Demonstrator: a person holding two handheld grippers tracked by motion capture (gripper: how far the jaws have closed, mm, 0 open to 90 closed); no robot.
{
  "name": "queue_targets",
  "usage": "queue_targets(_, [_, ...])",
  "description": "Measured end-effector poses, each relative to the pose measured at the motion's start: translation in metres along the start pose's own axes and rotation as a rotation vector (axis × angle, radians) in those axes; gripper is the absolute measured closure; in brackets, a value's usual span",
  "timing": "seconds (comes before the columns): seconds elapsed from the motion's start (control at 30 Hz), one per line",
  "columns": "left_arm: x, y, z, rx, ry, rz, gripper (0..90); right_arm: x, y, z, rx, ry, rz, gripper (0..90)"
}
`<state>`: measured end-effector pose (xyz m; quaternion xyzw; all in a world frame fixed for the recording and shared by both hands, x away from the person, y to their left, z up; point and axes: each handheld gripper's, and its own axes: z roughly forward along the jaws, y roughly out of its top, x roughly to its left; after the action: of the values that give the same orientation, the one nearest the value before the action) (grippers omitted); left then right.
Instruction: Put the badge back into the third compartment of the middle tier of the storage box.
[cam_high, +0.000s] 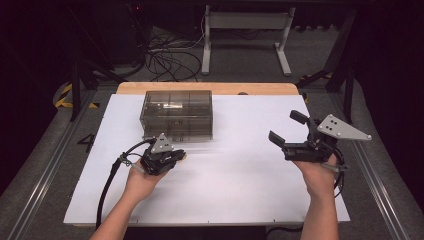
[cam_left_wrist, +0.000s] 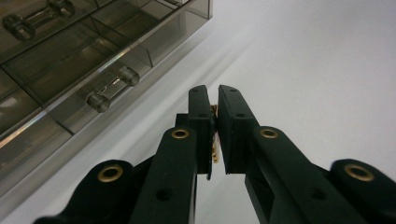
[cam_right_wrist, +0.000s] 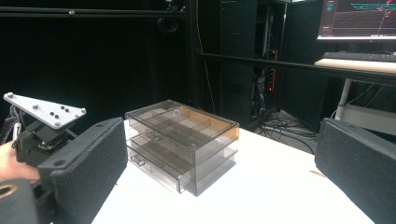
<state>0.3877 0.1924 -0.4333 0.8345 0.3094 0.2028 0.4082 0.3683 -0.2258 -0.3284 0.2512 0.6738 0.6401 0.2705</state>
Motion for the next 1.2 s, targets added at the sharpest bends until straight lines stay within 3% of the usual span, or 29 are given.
queue_targets(0.53, [-0.006,0.020,-0.001,-0.036,0.017,0.018,84.5,-0.001,0.000,-0.001,-0.006,0.006,0.003,3.1])
queue_targets(1.2, [0.001,0.040,0.001,-0.073,0.018,0.014,84.5,-0.001,0.001,-0.002,-0.004,0.010,-0.002,3.1])
